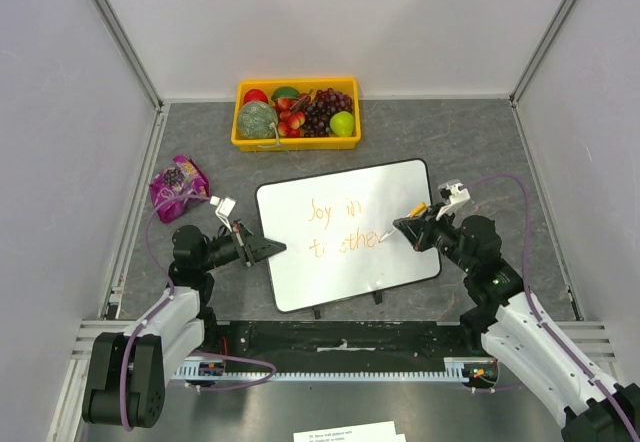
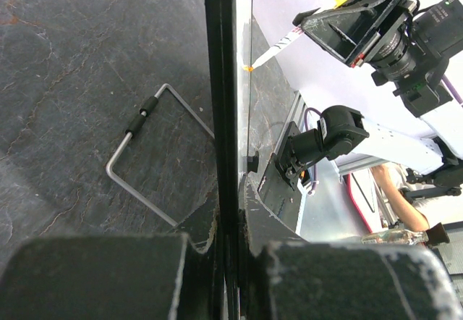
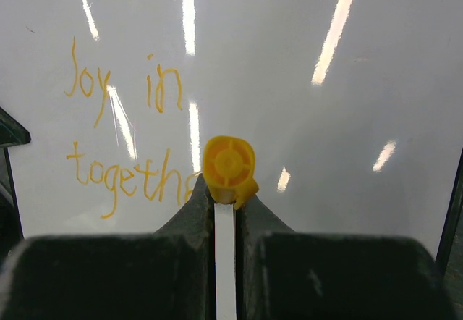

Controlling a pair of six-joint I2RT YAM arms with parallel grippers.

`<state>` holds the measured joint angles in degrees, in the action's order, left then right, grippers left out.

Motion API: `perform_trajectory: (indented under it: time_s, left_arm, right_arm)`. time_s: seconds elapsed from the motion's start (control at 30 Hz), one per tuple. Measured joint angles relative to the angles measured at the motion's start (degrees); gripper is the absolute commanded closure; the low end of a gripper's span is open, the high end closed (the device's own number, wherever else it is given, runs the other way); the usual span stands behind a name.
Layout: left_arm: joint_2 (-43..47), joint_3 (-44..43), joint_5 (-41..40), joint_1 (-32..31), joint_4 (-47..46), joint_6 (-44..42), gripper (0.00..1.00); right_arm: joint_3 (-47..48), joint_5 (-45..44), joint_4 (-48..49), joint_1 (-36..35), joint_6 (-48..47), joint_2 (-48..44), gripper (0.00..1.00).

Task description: Write a sentence on the whiteboard

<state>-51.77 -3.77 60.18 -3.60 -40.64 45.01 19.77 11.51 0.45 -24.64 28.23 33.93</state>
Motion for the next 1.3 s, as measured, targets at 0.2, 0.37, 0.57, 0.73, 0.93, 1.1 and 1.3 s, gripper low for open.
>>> perform_trajectory:
  time_s: [0.2,0.37,0.57,0.73,0.93,1.1,1.3]
  left_arm:
    - [0.0,0.0,-0.02,0.0,0.0,0.02,0.98]
    - [0.0,0.0,0.0,0.0,0.0,0.02,0.98]
    - [0.0,0.02,0.0,0.0,-0.02,0.02,0.98]
    - [0.0,0.02,0.02,0.0,-0.04,0.02,0.98]
    - [0.0,0.02,0.02,0.0,-0.04,0.02,0.98]
    - [0.0,0.02,0.02,0.0,-0.07,0.02,0.98]
    - [0.0,0.02,0.02,0.0,-0.07,0.02,0.98]
  right_arm:
    - [1.01,0.0,1.66,-0.02,0.94,2.49,1.0]
    - [2.05,-0.96,2.14,-0.07,1.33,3.61,1.0]
    - [3.48,-4.15,1.68,-0.15,1.14,3.8,1.0]
    - [4.28,-6.47,1.03,-0.15,0.7,3.82,1.0]
    - [4.44,-6.47,-0.15,-0.15,0.17,3.28,1.0]
    - [3.8,-6.45,-2.95,-0.15,-0.37,0.7,1.0]
    - [3.19,-6.43,-5.01,-0.15,-0.2,-0.9,1.0]
